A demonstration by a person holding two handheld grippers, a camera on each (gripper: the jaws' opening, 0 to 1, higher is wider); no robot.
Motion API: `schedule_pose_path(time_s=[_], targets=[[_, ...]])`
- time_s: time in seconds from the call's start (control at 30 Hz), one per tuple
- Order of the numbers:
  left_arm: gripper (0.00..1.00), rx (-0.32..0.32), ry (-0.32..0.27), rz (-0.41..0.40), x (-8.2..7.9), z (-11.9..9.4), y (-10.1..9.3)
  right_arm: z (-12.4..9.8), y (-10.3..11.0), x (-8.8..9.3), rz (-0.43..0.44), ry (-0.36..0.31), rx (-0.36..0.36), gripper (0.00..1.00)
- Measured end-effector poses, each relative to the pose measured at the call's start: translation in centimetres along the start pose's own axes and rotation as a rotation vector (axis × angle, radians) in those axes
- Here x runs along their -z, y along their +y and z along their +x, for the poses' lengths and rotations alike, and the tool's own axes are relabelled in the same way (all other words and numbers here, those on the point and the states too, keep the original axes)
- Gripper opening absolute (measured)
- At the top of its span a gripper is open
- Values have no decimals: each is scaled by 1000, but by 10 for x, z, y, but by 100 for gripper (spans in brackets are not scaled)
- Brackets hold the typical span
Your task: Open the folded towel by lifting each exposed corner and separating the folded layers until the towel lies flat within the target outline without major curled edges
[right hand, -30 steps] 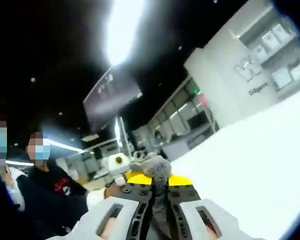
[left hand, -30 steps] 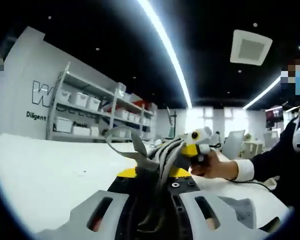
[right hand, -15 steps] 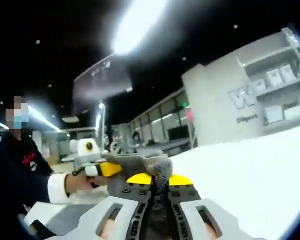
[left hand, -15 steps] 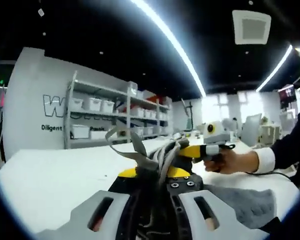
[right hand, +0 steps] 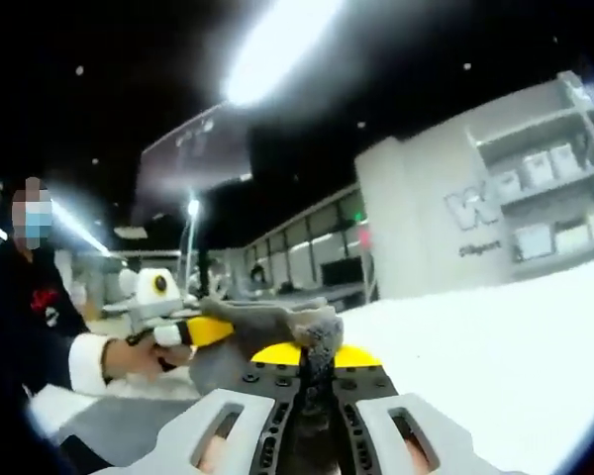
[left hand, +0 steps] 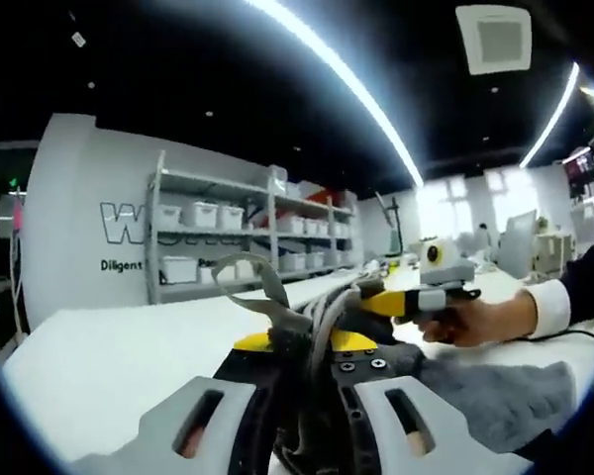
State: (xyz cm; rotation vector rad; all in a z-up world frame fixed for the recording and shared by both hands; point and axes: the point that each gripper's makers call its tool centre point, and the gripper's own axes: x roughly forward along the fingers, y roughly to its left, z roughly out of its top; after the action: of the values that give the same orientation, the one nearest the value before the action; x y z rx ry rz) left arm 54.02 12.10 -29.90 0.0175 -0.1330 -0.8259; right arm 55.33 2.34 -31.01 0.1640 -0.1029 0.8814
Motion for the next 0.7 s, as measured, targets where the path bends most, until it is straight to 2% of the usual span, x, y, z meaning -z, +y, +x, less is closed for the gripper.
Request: schedule_pose_path(time_s=[0.17,0.27,0.3,0.37,0.5,0.7], targets=[[15,-56,29,-23,13,4,11,7,-10,9,-28,33,26,2],[16,-91,41,-22,20,8,19,13,-16,17,-153,82,64,2],[16,-115,52,-4,24,10,23,15,-17,18,-193,91,75,2],[16,-120,50,-1,26,14,27,18,-21,18,-253,94,98,2],[17,-136,49,-22,29,19,32,20,-26,20,-238,102,109,2],[19,-170,79,32,35,26,36,23,-36,24,-245,121,136,2]])
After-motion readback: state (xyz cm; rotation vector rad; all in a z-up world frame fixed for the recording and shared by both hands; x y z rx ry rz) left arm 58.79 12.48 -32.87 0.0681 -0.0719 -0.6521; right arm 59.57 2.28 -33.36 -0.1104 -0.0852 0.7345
